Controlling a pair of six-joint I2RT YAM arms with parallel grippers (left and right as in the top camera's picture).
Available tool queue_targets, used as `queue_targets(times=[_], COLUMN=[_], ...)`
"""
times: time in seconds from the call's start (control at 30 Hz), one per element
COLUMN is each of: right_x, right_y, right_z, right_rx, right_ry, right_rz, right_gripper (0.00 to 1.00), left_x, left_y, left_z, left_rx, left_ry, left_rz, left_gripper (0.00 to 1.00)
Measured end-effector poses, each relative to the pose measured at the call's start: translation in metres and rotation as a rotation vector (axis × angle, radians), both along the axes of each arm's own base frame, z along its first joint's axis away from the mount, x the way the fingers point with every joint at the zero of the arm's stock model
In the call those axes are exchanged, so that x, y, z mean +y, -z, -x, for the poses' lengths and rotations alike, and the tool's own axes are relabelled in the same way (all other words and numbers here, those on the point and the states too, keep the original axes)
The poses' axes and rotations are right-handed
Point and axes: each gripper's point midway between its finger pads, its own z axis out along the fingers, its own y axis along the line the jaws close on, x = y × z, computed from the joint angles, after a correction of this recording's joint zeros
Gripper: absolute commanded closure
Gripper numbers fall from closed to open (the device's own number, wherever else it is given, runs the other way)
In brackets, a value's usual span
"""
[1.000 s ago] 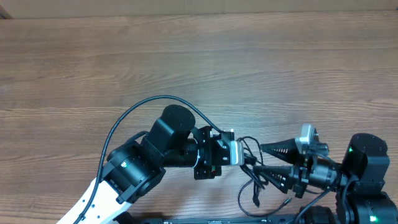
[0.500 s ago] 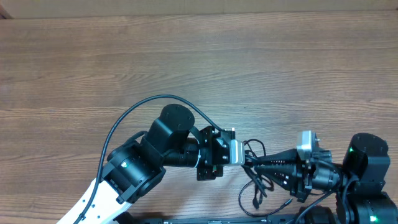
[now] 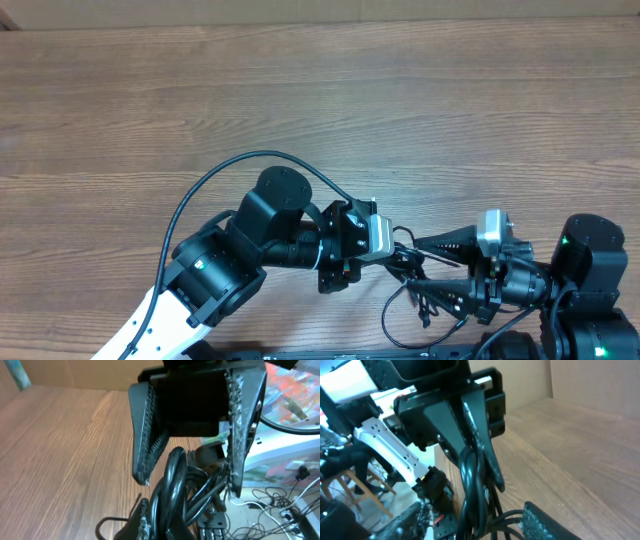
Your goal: Untangle cables
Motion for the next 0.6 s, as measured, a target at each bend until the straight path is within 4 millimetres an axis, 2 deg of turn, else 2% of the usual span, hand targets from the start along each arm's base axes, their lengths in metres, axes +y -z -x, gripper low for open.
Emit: queue_targets(times=[0.2, 0.23, 0.3, 0.37, 0.4, 0.6], right_x=[0.000, 0.000, 0.001, 0.001, 0.001, 0.001], right_y=[-0.001, -0.001, -0.003, -0.003, -0.004, -0.004], right_z=[0.000, 0.001, 0.001, 0.001, 0.001, 0.001], right_rx=[-0.007, -0.008, -0.015, -0.018, -0.015, -0.007], right_ry=[-0.006, -0.006, -0.011, -0.013, -0.013, -0.011], right_rz=[-0.004, -0.004, -0.006, -0.008, -0.010, -0.012], right_gripper=[0.52, 0.56, 0.71, 0.91, 0.96, 0.96], left_x=[0.002, 0.001, -0.001, -0.004, -0.006, -0.010], left_y=[0.008, 0.008, 0.010, 0.010, 0.011, 0.013], left_z=[0.001, 0.001, 0.003, 0.006, 0.009, 0.010], left_rx=[0.037, 0.039, 0.051, 0.055, 0.058, 0.059], left_ry=[-0.006, -0.004, 0.012, 0.030, 0.041, 0.055], left_rz=[-0.028, -0.029, -0.029, -0.027, -0.030, -0.029], left_gripper=[0.96, 0.96, 0.96, 0.96, 0.96, 0.96])
